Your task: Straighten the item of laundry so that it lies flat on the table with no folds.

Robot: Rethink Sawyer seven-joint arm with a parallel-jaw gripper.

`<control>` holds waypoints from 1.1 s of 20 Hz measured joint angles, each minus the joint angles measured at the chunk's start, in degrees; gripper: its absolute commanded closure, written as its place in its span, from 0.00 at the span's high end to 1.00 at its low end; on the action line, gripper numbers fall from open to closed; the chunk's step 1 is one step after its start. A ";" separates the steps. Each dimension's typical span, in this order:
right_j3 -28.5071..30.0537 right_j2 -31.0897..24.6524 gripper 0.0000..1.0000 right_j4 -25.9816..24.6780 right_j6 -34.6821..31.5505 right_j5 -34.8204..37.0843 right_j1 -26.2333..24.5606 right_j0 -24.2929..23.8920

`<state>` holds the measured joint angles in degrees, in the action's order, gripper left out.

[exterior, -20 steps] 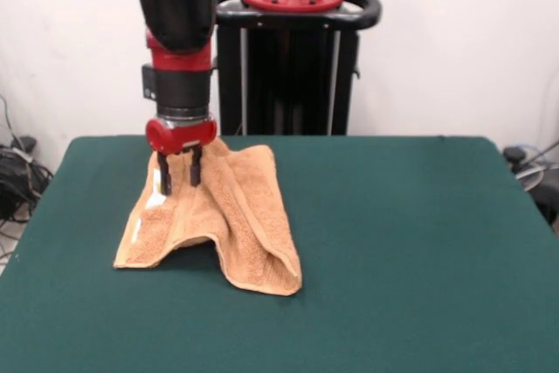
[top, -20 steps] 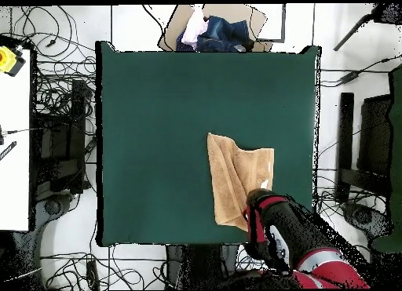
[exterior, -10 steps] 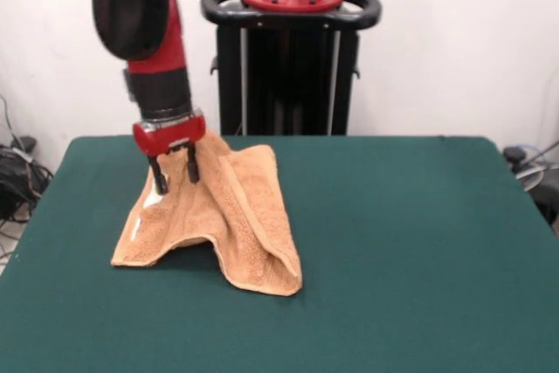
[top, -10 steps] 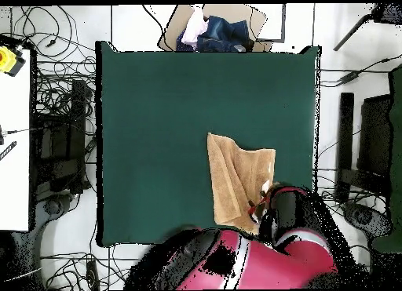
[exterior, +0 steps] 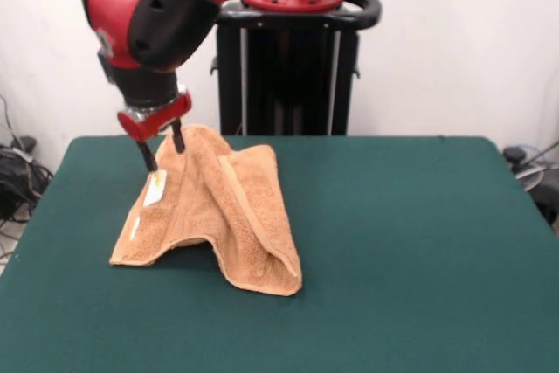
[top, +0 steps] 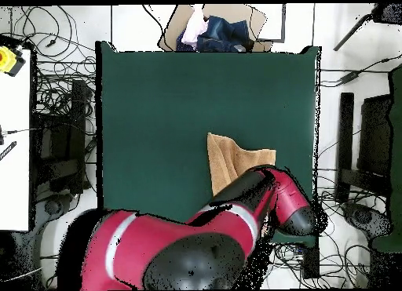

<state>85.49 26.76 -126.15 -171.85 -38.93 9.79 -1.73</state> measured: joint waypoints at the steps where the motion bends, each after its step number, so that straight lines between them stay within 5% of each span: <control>1: -0.02 1.69 1.00 0.00 -1.37 -0.02 -0.19 1.03; 16: 0.82 11.94 1.00 0.79 -2.81 -0.04 -0.31 3.15; 22: 4.93 11.78 1.00 8.23 -2.81 -0.02 -0.32 2.66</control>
<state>90.42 38.54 -117.91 -174.67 -38.96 9.47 0.93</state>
